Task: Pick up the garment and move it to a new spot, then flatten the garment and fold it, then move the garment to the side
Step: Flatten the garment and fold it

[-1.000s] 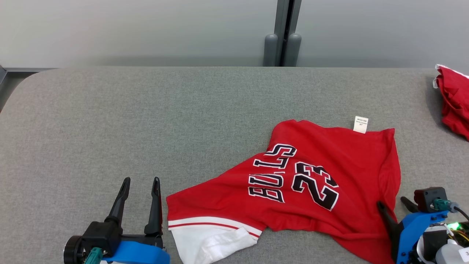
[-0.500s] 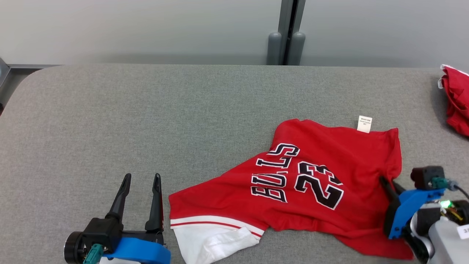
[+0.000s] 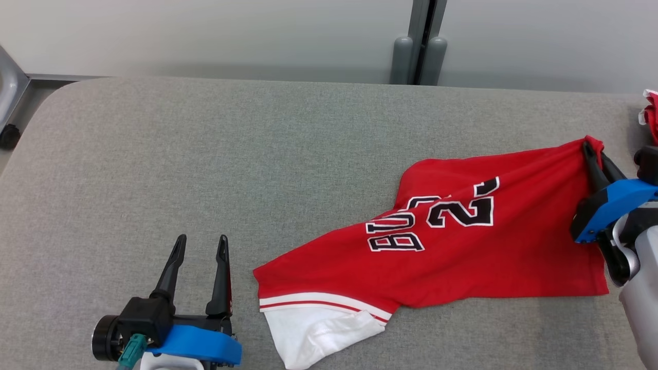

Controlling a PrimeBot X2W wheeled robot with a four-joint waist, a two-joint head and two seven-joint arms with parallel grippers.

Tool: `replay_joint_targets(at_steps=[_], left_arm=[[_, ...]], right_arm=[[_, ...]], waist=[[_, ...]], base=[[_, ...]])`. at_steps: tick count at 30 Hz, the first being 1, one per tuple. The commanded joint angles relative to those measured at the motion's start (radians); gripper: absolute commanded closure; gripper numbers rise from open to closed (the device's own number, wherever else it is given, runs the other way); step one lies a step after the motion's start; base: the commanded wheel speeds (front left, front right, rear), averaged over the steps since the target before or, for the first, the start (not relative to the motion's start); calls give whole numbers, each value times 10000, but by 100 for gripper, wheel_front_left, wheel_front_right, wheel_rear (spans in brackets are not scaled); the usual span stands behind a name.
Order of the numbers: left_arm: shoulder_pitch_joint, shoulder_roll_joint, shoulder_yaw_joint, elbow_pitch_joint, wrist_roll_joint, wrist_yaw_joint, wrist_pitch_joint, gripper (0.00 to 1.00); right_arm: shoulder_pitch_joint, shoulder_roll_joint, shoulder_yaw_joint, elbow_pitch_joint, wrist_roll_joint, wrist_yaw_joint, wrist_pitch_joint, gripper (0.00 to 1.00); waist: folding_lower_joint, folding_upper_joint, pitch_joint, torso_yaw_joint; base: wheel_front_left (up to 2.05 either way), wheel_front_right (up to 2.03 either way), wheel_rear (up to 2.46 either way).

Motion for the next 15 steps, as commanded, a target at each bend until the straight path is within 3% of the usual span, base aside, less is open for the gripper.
replay_joint_targets(at_steps=[1,6,7,8,15], left_arm=[[-144,-7,-11,18,-15,-22,-25,0],[-246,-7,-72,31,-55,-23,-25,0],[-260,-7,-87,35,-61,-16,-25,0],[-266,-7,-100,39,-66,-11,-25,0],[-127,-7,-66,77,17,5,-25,0]], right_arm=[[-319,40,-27,267,-99,2,-142,100],[-905,278,21,1203,-299,2,-264,100],[-1034,314,30,1427,-332,2,-309,66],[-1156,361,11,1661,-341,2,-339,0],[-1115,522,96,2553,-276,2,-889,0]], waist=[[-1,-1,61,71],[-1,-1,162,152],[-1,-1,184,162],[-1,-1,200,168],[-1,-1,44,40]], base=[[0,0,0],[0,0,0],[0,0,0],[0,0,0],[0,0,0]])
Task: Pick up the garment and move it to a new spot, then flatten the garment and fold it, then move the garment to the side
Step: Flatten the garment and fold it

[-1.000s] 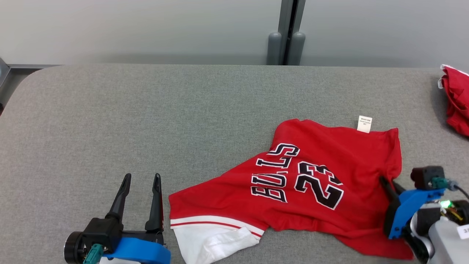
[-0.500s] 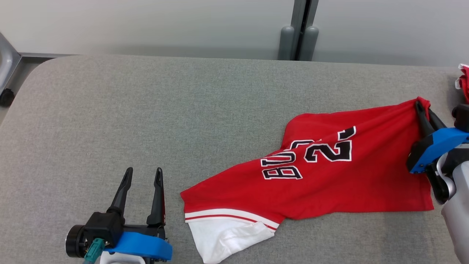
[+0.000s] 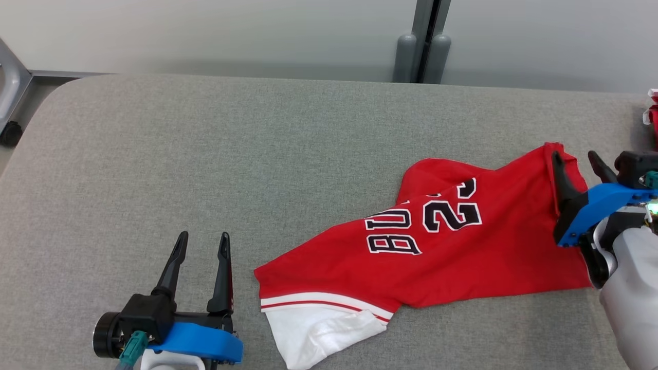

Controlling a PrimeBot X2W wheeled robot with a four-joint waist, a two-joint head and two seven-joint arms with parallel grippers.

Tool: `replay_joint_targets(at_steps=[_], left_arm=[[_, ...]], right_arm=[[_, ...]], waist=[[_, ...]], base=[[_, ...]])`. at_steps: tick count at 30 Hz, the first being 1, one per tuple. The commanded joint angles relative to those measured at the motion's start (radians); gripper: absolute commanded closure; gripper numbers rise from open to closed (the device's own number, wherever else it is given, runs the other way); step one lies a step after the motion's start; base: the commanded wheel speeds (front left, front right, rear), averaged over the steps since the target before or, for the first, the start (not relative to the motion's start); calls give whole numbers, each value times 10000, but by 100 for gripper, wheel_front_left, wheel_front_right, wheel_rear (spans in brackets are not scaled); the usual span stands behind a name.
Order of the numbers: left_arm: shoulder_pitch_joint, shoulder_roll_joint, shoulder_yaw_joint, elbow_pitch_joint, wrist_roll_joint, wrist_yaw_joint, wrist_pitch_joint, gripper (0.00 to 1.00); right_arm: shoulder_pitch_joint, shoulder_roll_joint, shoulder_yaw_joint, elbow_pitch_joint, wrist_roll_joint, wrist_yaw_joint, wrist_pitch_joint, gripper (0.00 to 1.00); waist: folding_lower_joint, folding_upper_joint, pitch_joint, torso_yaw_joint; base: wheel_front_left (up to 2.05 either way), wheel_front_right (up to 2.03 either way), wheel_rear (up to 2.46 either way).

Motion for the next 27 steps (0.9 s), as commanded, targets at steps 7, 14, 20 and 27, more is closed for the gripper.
replay_joint_targets(at_steps=[7,14,20,27], left_arm=[[263,-3,271,-23,198,16,-25,0],[651,-3,586,-130,389,-12,-25,0],[942,-3,731,-135,493,49,-25,0],[987,-3,659,-163,531,72,-25,0]], right_arm=[[1186,-212,90,-758,248,2,-232,0],[3194,-29,-395,-3449,229,3,-229,0],[4881,560,-706,-5817,-53,2,-228,0],[6542,1299,-1021,-7852,-428,3,-228,0]], waist=[[-1,-1,-483,-432],[-1,-1,-940,-949],[-1,-1,-1266,-1279],[-1,-1,-1440,-1340]], base=[[0,0,0],[0,0,0],[0,0,0],[0,0,0]])
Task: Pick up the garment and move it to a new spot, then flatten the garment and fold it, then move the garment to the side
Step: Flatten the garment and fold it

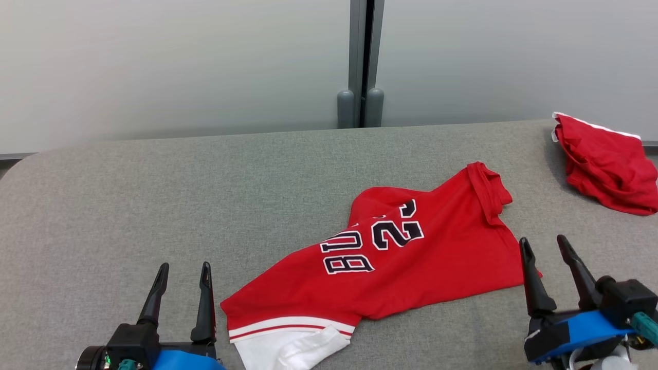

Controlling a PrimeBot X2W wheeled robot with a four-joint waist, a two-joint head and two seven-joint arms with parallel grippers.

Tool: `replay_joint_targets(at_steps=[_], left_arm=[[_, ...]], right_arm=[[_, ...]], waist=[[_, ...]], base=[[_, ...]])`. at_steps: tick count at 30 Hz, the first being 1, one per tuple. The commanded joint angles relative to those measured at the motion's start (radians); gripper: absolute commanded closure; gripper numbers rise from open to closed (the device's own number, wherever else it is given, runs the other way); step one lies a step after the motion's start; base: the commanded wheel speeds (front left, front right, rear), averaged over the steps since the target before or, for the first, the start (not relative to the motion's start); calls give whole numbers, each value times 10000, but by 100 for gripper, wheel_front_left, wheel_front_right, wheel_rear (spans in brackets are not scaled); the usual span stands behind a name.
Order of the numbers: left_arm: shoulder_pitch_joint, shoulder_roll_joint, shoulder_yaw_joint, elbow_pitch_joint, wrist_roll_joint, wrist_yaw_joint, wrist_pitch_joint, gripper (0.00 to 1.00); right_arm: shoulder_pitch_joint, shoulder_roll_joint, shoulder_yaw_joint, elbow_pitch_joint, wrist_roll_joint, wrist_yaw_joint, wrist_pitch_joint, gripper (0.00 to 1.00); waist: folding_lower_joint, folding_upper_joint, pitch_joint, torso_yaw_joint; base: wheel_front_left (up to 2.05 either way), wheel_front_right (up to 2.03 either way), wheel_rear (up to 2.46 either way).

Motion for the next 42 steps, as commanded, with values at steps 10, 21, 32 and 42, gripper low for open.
replay_joint_targets(at_steps=[10,21,32,42], left_arm=[[239,-3,130,-35,136,269,-25,0],[321,-2,266,72,235,301,-25,0],[296,-5,134,399,122,196,-25,0],[221,-3,-814,1259,-322,-24,-25,0]], right_arm=[[1876,602,-790,-1541,-544,5,-29,0],[2392,900,-934,-1835,-799,5,-29,0],[2106,942,-1029,-1523,-781,5,-30,0],[1190,504,-1367,4,-900,5,-30,0]], waist=[[1,1,-202,98],[1,1,-226,170],[1,1,-138,266],[1,1,110,365]], base=[[0,0,0],[0,0,0],[0,0,0],[0,0,0]])
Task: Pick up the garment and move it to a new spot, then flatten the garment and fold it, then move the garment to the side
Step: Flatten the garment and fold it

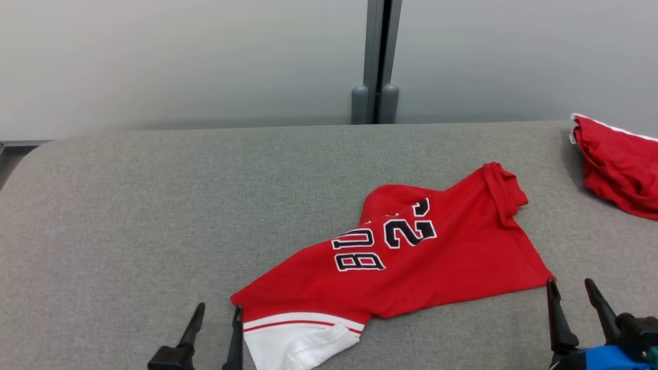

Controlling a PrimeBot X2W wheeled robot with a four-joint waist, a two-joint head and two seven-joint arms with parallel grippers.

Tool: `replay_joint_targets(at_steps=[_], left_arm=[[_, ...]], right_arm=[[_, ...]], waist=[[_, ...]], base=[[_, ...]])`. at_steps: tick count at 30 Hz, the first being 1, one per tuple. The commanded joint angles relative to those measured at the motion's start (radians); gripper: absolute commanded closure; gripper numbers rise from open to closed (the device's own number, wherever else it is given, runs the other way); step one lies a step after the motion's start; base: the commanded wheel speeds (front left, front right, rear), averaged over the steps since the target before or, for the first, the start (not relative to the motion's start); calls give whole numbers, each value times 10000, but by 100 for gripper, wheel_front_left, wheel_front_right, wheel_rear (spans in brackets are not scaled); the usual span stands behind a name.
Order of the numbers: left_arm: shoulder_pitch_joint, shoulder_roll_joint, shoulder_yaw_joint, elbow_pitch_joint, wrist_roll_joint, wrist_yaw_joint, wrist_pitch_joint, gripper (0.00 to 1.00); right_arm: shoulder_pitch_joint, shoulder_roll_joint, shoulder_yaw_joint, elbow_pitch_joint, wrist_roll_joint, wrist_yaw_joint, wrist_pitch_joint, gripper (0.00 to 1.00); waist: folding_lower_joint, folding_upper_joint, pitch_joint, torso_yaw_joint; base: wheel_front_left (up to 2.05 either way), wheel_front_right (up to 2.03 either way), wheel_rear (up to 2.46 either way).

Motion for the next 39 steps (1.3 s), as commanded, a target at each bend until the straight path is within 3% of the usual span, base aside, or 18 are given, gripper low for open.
replay_joint_targets(at_steps=[1,12,23,32,39], left_arm=[[-41,-10,-43,64,-16,-29,-22,0],[-189,-7,-1383,1640,-147,-258,-23,0],[-388,-6,-2068,2936,-600,-365,34,0],[-708,-41,-3655,3169,-1803,-408,242,0],[-954,245,-4317,2940,-2470,-411,243,0]], right_arm=[[-100,-92,-18,81,-62,5,-30,0],[-1514,-523,-118,2084,-174,5,-30,0],[-2245,-703,-34,2970,-95,5,-30,0],[-2836,-872,14,3974,-53,5,-30,0],[-3179,-939,0,4757,44,4,-30,0]], waist=[[0,-1,20,16],[0,-1,435,161],[0,-1,718,168],[0,-1,966,234],[0,-1,1089,401]], base=[[0,0,0],[0,0,0],[0,0,0],[0,0,0],[0,0,0]])
